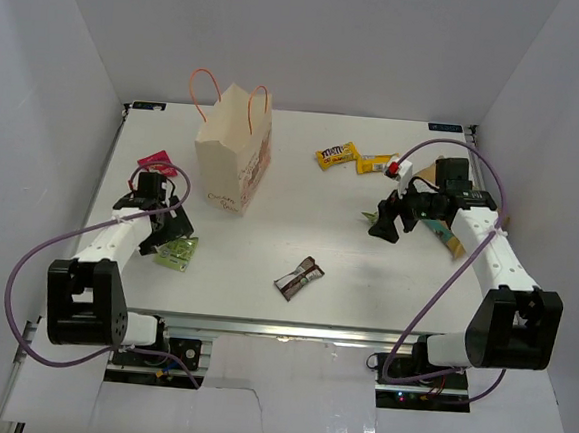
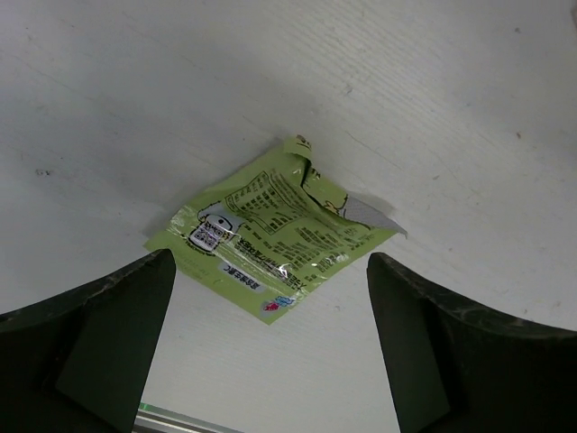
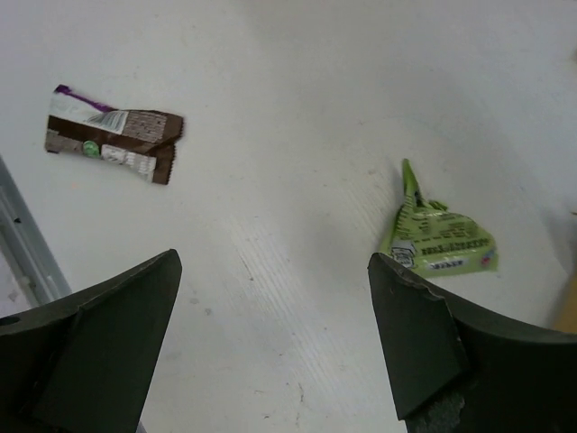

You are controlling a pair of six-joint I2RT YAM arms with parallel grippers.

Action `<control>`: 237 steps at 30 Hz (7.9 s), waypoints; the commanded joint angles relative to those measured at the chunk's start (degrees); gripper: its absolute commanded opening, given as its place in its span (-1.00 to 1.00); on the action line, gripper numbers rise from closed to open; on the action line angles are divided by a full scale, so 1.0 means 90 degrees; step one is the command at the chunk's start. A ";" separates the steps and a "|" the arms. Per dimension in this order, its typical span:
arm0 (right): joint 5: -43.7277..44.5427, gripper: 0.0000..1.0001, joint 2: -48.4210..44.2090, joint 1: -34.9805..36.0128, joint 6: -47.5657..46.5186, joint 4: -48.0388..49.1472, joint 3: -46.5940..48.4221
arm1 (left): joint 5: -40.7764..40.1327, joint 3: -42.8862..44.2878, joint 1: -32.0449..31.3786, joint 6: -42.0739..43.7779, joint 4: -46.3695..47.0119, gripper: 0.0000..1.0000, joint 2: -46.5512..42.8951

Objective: Place the snacks into the paper bag

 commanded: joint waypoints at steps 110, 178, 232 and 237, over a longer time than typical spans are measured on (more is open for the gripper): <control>-0.1470 0.81 0.0494 -0.0011 -0.0927 -0.0582 0.0255 | 0.2468 0.5492 -0.1174 -0.0508 0.2037 -1.00 0.1053; 0.0007 -0.62 0.1597 0.1217 -0.0897 -0.0277 0.2254 | 0.2476 -0.1548 -0.1145 -0.1611 0.2212 0.80 -0.3379; -0.0738 0.57 0.1247 0.2553 0.2081 0.1773 0.3208 | 0.2313 -0.0517 -0.4639 -0.1182 0.2203 0.81 -0.1755; -0.0533 0.57 0.0417 0.0997 0.1447 0.1333 0.0912 | 0.1083 0.0977 -0.5880 -0.0597 0.1697 0.78 0.0357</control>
